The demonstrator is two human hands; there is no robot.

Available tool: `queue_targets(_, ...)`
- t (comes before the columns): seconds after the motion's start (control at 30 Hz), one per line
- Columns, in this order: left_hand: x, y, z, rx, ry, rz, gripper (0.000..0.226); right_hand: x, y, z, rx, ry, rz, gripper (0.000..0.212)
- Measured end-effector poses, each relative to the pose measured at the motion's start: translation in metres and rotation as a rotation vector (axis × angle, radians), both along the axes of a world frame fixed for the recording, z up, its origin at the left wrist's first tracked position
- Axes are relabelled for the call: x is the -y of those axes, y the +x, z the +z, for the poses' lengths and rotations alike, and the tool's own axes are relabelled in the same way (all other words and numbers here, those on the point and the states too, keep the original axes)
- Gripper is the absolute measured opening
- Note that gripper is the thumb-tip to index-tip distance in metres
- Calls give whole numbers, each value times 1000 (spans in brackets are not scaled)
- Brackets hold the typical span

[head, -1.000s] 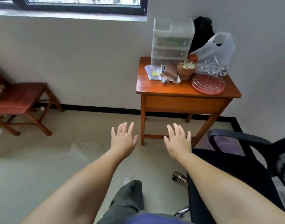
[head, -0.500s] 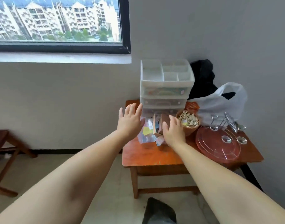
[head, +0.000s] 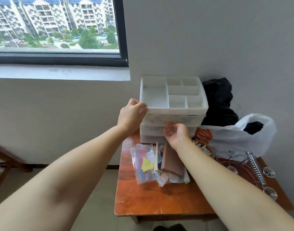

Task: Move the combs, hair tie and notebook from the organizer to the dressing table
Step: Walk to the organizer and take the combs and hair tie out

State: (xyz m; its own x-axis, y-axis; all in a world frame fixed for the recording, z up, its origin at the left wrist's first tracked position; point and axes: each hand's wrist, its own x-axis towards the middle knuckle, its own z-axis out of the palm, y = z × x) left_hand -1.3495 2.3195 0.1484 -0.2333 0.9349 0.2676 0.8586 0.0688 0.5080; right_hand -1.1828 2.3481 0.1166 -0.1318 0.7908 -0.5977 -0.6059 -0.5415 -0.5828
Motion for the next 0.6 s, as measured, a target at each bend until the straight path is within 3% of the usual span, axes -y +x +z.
queue_targets(0.47,0,-7,2,155,-72,-124,30,105,21,-17,94,9,-73,18)
queue_targets(0.6,12,1,5,40,-48,-84,41,108,25,-14,101,13,-57,18)
